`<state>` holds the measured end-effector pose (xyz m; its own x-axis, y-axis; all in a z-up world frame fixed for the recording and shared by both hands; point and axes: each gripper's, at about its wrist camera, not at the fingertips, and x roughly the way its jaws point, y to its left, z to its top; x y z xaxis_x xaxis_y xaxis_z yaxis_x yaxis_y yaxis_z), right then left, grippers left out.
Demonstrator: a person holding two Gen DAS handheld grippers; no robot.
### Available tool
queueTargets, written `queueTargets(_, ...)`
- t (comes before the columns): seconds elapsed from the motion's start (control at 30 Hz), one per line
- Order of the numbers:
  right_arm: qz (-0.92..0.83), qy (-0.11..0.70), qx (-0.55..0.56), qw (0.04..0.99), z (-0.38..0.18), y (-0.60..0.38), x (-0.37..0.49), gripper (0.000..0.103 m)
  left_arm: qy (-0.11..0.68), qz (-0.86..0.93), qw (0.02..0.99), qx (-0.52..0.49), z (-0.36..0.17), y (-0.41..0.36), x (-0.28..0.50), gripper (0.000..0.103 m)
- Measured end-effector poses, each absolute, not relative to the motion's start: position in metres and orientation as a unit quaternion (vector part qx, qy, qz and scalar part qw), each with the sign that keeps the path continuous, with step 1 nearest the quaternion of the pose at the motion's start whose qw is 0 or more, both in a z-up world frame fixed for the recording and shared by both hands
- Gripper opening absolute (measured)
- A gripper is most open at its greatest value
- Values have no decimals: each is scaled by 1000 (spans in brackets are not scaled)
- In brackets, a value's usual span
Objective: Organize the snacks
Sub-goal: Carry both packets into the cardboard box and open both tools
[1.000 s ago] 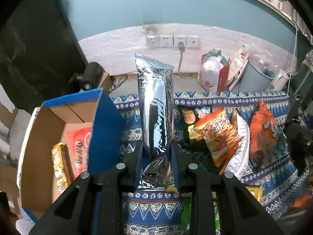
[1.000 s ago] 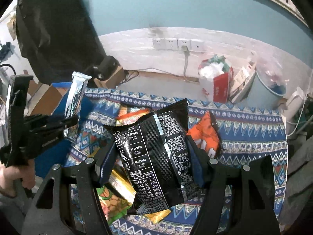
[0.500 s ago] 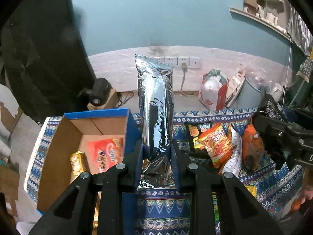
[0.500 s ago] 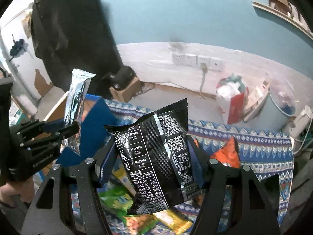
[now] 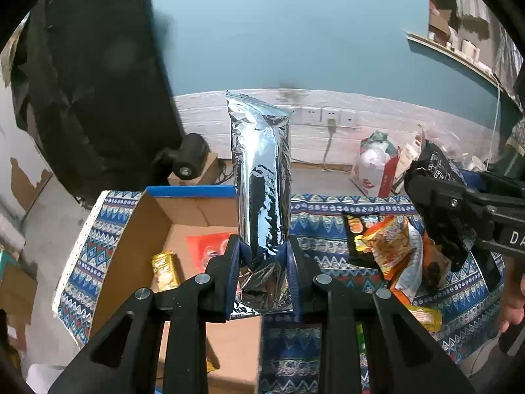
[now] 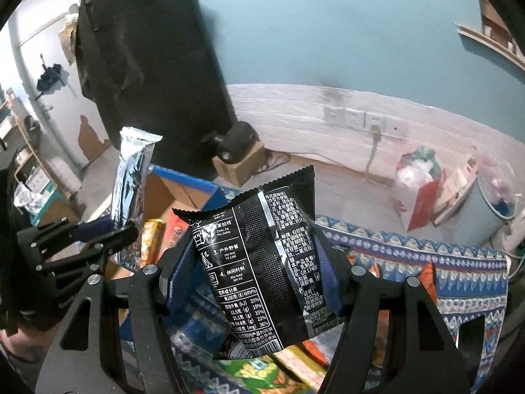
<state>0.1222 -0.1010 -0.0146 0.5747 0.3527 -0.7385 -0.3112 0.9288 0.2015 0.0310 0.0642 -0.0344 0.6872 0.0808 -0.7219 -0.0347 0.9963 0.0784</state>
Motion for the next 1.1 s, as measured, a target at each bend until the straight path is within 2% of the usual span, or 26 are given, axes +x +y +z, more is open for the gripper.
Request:
queueTargets(0.63,248,442,1,862,-35,4,152,66,416,97,904,-18,-52,155,24,27)
queueTargets(1.1,281,474,-8,835,-61,60,160,66,470,126,871,-65,-96,203,32,27)
